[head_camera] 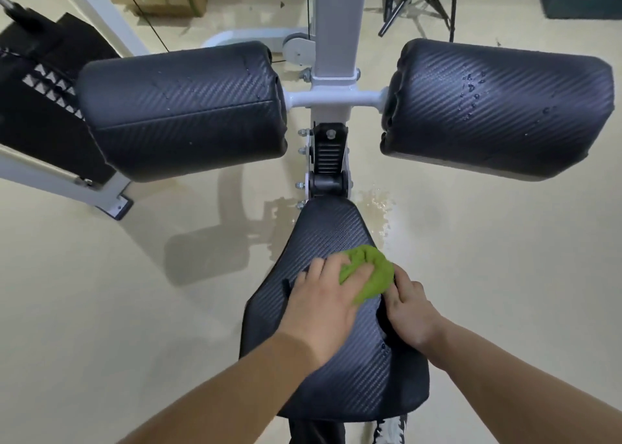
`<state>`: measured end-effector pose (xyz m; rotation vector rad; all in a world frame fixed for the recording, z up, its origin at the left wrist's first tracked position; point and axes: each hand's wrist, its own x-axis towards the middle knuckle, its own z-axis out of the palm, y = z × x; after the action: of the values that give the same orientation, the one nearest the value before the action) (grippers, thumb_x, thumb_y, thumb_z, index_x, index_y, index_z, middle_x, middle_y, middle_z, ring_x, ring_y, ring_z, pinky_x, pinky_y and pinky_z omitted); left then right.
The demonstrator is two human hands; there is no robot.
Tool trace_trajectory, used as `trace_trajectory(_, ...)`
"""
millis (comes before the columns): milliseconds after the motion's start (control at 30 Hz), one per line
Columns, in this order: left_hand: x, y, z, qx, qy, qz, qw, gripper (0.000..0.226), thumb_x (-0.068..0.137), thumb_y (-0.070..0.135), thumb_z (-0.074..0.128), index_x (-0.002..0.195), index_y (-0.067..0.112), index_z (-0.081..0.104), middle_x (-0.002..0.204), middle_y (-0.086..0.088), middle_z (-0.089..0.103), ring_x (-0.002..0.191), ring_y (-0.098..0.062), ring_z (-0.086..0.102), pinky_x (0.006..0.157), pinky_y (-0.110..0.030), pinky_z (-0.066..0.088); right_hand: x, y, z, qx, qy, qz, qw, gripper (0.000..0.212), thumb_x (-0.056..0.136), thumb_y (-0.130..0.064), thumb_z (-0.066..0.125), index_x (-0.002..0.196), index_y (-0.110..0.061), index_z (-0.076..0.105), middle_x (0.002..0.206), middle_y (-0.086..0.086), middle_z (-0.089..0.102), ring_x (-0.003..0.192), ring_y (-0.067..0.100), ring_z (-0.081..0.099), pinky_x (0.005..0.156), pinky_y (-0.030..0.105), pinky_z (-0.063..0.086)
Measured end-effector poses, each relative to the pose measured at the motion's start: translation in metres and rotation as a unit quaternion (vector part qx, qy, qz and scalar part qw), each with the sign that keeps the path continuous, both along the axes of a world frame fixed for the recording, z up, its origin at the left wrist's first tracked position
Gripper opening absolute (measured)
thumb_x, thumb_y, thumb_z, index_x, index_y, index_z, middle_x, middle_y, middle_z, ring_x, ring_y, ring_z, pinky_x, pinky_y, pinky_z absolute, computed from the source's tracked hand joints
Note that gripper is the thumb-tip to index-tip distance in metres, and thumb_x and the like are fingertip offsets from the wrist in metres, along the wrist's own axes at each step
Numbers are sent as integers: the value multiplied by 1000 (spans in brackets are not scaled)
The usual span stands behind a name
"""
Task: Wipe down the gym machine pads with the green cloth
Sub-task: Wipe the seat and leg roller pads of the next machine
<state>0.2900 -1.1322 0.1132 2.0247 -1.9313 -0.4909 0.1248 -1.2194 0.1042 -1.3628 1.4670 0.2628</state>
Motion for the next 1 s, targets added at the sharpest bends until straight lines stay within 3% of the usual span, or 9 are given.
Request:
trace_trajectory(100, 60, 20, -6, -2, -75, -42, 996, 67, 81, 32, 75, 141, 39, 46, 126, -4, 53, 97, -30, 55, 73, -44, 52, -1, -1, -2, 6, -1, -9, 1000, 47, 106, -54, 26, 154, -50, 26, 144, 11, 39, 135, 39, 43, 121, 53, 29)
trace_trajectory(167, 87, 18, -11, 36, -95, 103, 990, 60, 89, 32, 70, 144, 34, 47, 125, -9, 52, 99, -36, 55, 74, -46, 53, 1, -3, -1, 11, -4, -6, 1000, 49, 105, -57, 24, 153, -50, 25, 143, 9, 40, 134, 39, 44, 119, 57, 31)
trace_trajectory(233, 79, 23, -14, 94, -40, 311, 945, 53, 100, 33, 56, 151, 24, 43, 123, -16, 49, 104, -39, 52, 79, -48, 51, 0, -3, -1, 14, -5, -9, 1000, 49, 105, -57, 23, 153, -50, 25, 142, 9, 40, 133, 39, 44, 119, 58, 31)
trace_trajectory(300, 51, 36, -11, 99, -60, 377, 919, 53, 98, 31, 55, 148, 17, 46, 119, -19, 50, 100, -40, 52, 77, -48, 51, -2, -2, 2, 15, -12, -11, 1000, 50, 103, -58, 23, 152, -50, 27, 143, 9, 42, 133, 39, 46, 118, 58, 32)
trace_trajectory(467, -47, 110, 5, 23, -61, 304, 951, 58, 80, 18, 76, 134, 19, 57, 111, -16, 54, 87, -32, 52, 68, -44, 55, -6, 0, 18, 64, -108, -66, 990, 42, 110, -43, 28, 150, -42, 39, 143, -2, 51, 130, 24, 51, 116, 46, 38)
trace_trajectory(567, -109, 144, 22, 26, -39, 253, 966, 61, 75, 12, 75, 133, 19, 57, 110, -13, 54, 85, -29, 53, 69, -42, 57, -33, 17, 32, 107, -116, -120, 980, 36, 110, -39, 29, 138, -39, 51, 135, -5, 63, 119, 17, 62, 97, 43, 53)
trace_trajectory(733, -103, 79, 27, 46, -107, 138, 984, 57, 81, 27, 75, 133, 27, 53, 109, -7, 54, 89, -28, 56, 65, -40, 52, -77, 41, 46, 141, -114, -152, 972, 33, 110, -45, 31, 125, -50, 60, 116, -3, 74, 100, 22, 72, 89, 48, 60)
trace_trajectory(900, -88, -30, 10, 89, -103, 274, 952, 49, 97, 27, 56, 144, 29, 40, 127, -10, 43, 110, -33, 47, 83, -46, 45, -85, 27, 52, 172, -97, -130, 971, 36, 106, -53, 36, 123, -42, 65, 118, 3, 72, 108, 24, 71, 95, 49, 59)
trace_trajectory(1000, -120, -30, 12, 85, -100, 251, 959, 54, 94, 25, 59, 145, 30, 38, 129, -12, 44, 114, -36, 47, 85, -46, 48, -87, 18, 56, 182, -101, -168, 964, 47, 108, -56, 28, 127, -31, 63, 121, 7, 71, 110, 25, 70, 91, 46, 59)
